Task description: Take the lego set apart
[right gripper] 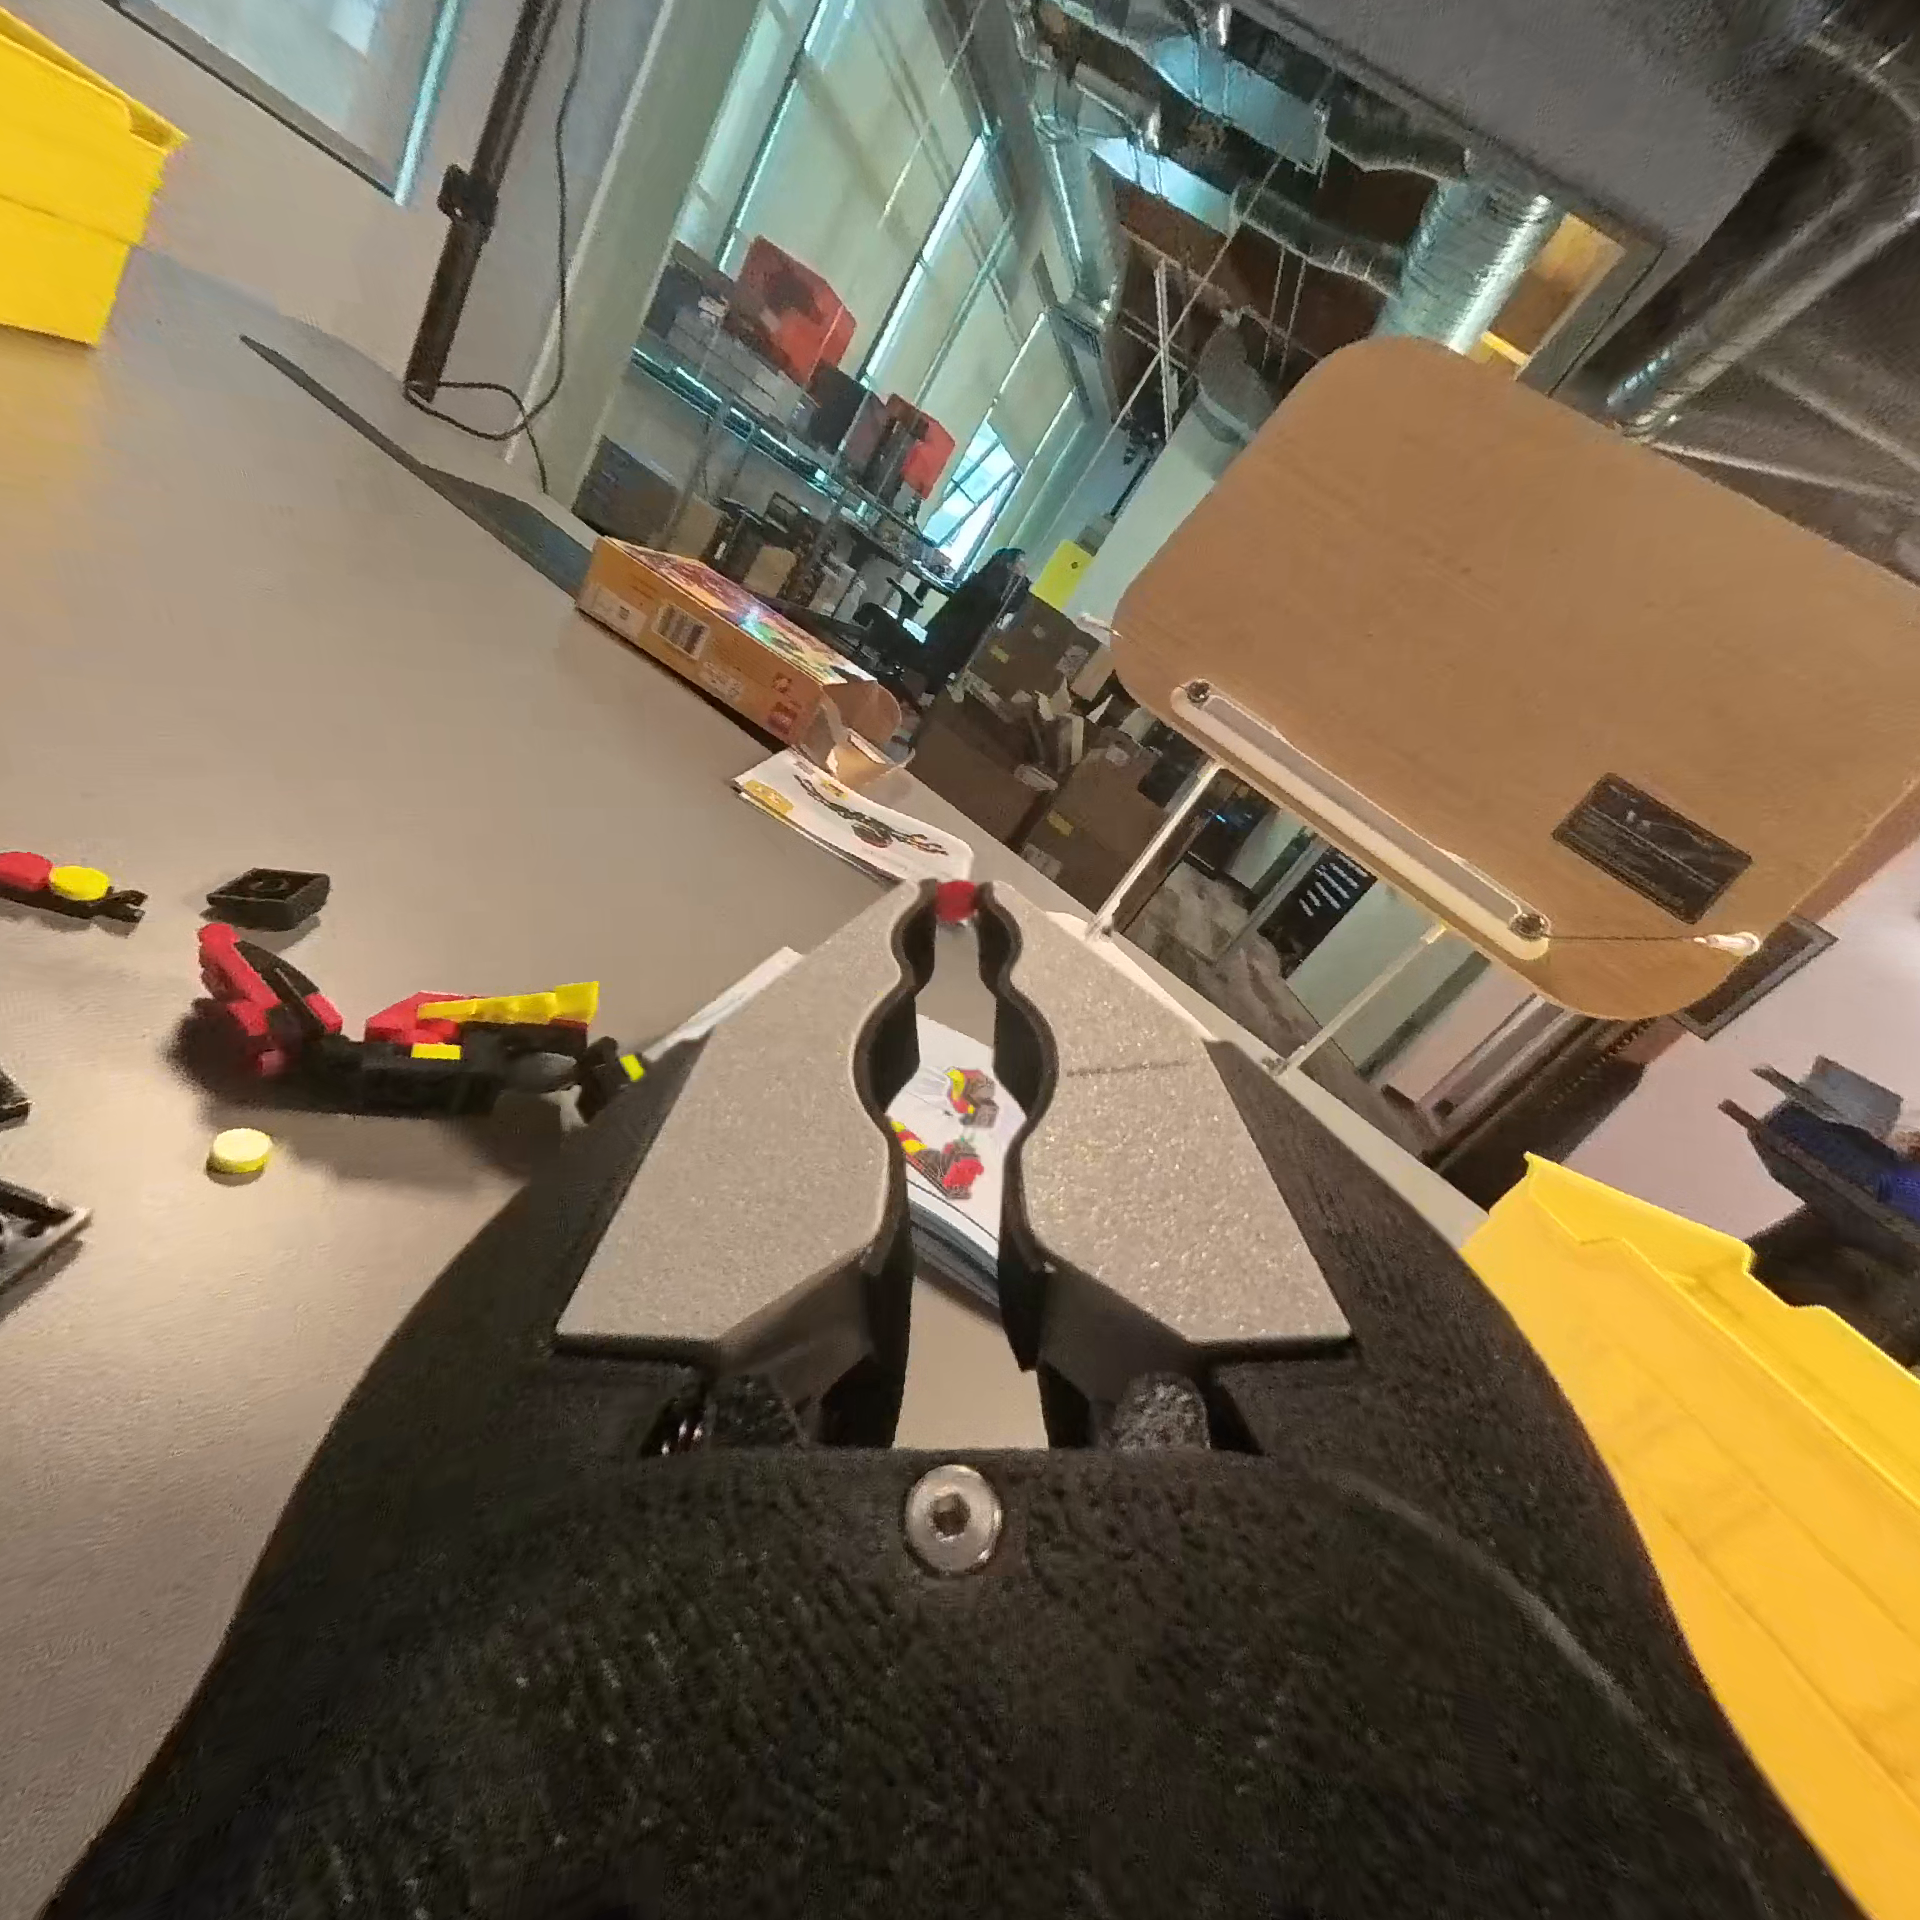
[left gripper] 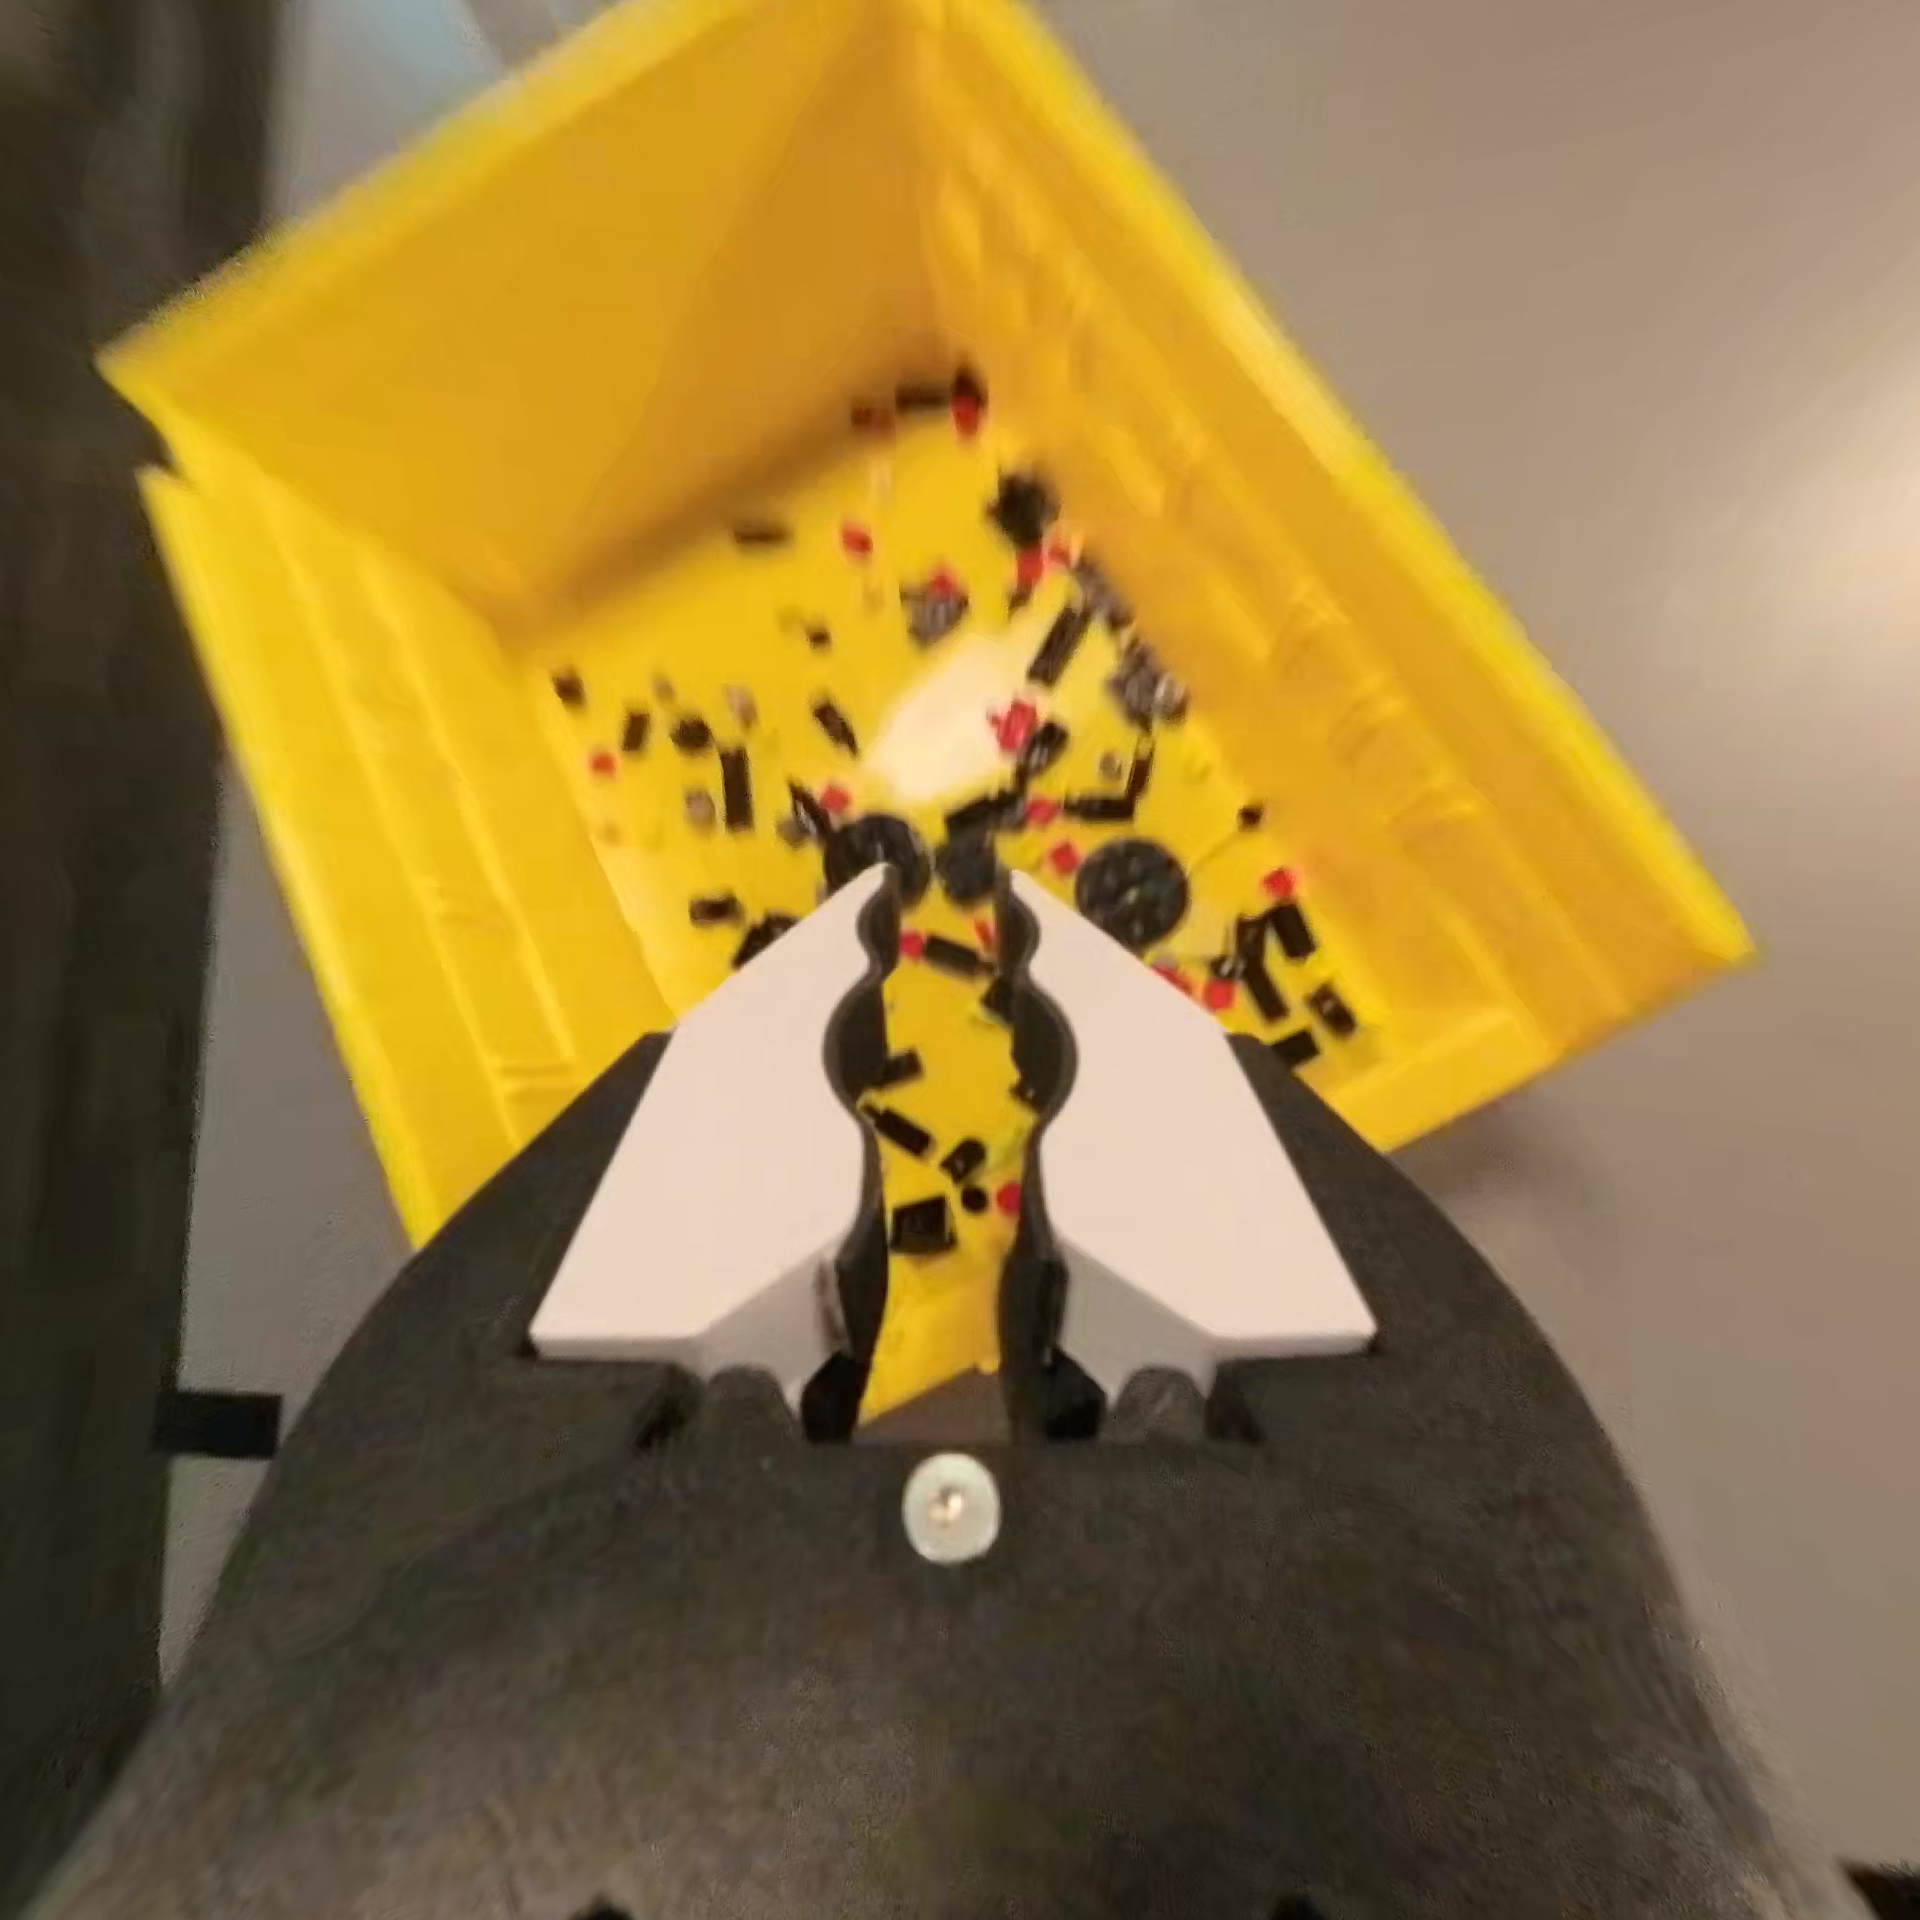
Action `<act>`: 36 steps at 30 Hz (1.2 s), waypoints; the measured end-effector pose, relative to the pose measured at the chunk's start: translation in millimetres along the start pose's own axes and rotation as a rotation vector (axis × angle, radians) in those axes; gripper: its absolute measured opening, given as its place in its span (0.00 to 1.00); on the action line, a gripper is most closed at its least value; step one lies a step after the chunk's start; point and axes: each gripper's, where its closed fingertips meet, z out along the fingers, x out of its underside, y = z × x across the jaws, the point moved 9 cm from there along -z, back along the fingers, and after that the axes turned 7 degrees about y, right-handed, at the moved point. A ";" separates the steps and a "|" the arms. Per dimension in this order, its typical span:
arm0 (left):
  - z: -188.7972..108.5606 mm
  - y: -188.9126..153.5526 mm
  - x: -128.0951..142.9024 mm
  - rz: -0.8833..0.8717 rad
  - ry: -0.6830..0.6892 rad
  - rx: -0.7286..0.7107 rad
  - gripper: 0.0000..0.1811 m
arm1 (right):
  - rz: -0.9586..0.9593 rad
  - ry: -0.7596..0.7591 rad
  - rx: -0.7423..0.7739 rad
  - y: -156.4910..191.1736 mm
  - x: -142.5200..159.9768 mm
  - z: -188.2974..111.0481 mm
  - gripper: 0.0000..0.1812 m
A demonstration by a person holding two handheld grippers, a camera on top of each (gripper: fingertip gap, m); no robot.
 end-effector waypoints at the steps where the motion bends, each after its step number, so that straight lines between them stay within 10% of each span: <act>1: 10.3 5.9 2.6 -0.010 0.078 0.028 0.11 | 0.006 0.005 0.003 -0.8 0.7 0.3 0.03; 6: 2.7 -4.5 -5.6 -0.049 0.030 0.075 0.27 | 0.047 -0.042 -0.032 -1.9 -1.4 -2.5 0.03; 12: -59.2 -169.6 -2.7 0.222 -0.463 0.553 0.29 | -0.038 -0.229 -0.149 13.8 -17.3 -16.6 0.04; 18: -38.4 -283.4 1.1 0.211 -0.556 1.078 0.25 | -0.283 -0.318 -0.231 43.5 -27.6 -28.0 0.03; 36: 16.5 -335.4 -31.2 0.228 -0.346 1.533 0.10 | -0.308 -0.383 -0.377 58.0 -32.8 -33.1 0.03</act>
